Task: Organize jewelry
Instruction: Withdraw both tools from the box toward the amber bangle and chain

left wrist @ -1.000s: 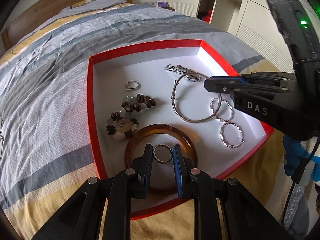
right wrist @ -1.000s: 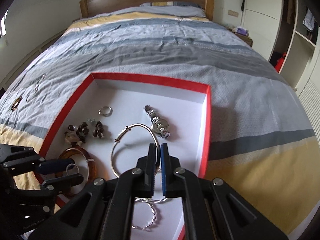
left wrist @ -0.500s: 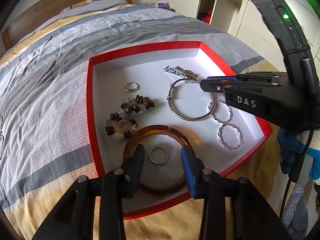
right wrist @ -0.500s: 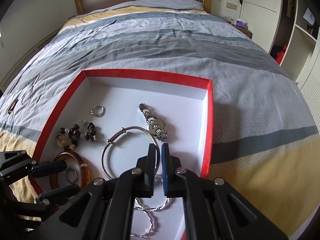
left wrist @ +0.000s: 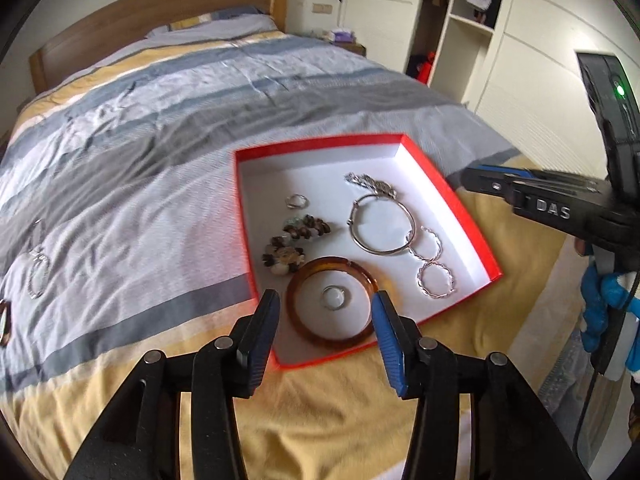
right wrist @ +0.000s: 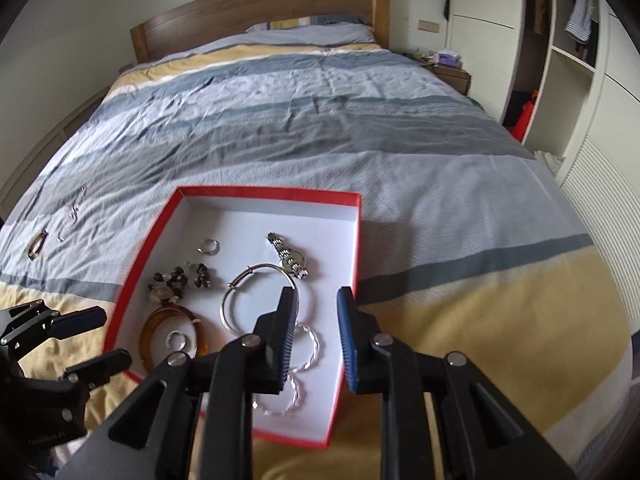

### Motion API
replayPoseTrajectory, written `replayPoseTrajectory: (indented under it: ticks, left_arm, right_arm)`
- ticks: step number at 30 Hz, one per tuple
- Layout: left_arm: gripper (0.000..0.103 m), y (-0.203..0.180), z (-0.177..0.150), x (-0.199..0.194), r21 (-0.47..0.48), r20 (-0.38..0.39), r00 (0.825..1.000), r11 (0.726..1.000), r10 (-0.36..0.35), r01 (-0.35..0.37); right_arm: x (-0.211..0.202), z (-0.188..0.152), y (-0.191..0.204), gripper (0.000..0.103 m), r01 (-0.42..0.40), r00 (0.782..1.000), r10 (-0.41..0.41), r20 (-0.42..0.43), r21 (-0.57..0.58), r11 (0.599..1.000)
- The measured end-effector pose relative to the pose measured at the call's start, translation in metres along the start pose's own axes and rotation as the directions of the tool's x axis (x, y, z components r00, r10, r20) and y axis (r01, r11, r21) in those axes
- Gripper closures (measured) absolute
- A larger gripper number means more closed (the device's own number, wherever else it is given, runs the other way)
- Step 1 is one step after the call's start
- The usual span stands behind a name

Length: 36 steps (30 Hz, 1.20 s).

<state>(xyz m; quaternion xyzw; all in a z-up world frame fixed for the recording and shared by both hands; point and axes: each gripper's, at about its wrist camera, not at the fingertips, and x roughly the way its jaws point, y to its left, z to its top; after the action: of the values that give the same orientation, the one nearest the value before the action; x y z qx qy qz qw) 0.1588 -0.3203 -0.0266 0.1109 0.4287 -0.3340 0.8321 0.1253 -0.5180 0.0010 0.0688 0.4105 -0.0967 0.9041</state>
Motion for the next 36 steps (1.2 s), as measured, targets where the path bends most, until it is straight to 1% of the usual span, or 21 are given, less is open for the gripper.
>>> replayPoseTrajectory:
  ticks: [2, 5, 9, 13, 18, 21, 26, 28, 30, 32, 36]
  left_arm:
    - [0.056, 0.004, -0.006, -0.017, -0.003, 0.018, 1.0, 1.0, 0.016, -0.015]
    - [0.056, 0.01, -0.019, -0.041, -0.011, 0.018, 0.999, 0.999, 0.032, -0.032]
    - [0.053, 0.02, -0.035, -0.069, -0.041, 0.013, 0.998, 0.998, 0.055, -0.054]
    - [0.045, 0.029, -0.051, -0.102, -0.065, 0.045, 0.996, 0.995, 0.083, -0.08]
    - [0.038, 0.037, -0.067, -0.14, -0.081, 0.089, 0.989, 0.99, 0.122, -0.115]
    - [0.035, 0.04, -0.076, -0.161, -0.092, 0.112, 0.982, 0.985, 0.155, -0.145]
    - [0.029, 0.049, -0.095, -0.192, -0.141, 0.139, 0.969, 0.972, 0.205, -0.186]
    - [0.028, 0.051, -0.102, -0.202, -0.162, 0.146, 0.962, 0.965, 0.231, -0.207]
    - [0.028, 0.053, -0.11, -0.212, -0.178, 0.15, 0.953, 0.956, 0.262, -0.234]
    - [0.028, 0.055, -0.119, -0.222, -0.198, 0.15, 0.939, 0.94, 0.31, -0.278]
    - [0.028, 0.063, -0.133, -0.242, -0.244, 0.149, 0.915, 0.911, 0.374, -0.332]
  right_arm:
    - [-0.015, -0.002, 0.0, 0.079, 0.001, 1.0, -0.002, 0.016, 0.015, 1.0]
    - [-0.037, -0.007, 0.003, 0.074, 0.0, 0.999, -0.002, 0.04, 0.036, 0.999]
    - [-0.065, -0.016, 0.011, 0.073, -0.01, 0.998, 0.006, 0.064, 0.061, 0.998]
    - [-0.092, -0.026, 0.025, 0.073, -0.029, 0.995, 0.022, 0.093, 0.073, 0.997]
    - [-0.114, -0.037, 0.042, 0.073, -0.05, 0.993, 0.042, 0.11, 0.076, 0.996]
    - [-0.126, -0.042, 0.055, 0.073, -0.067, 0.991, 0.059, 0.123, 0.065, 0.996]
    - [-0.144, -0.053, 0.076, 0.073, -0.092, 0.987, 0.086, 0.135, 0.038, 0.995]
    - [-0.149, -0.058, 0.083, 0.073, -0.101, 0.986, 0.096, 0.135, 0.031, 0.994]
    - [-0.153, -0.064, 0.089, 0.073, -0.11, 0.986, 0.105, 0.132, 0.024, 0.994]
    - [-0.157, -0.07, 0.096, 0.073, -0.118, 0.985, 0.115, 0.126, 0.015, 0.993]
    - [-0.164, -0.083, 0.111, 0.073, -0.138, 0.984, 0.137, 0.115, 0.002, 0.99]
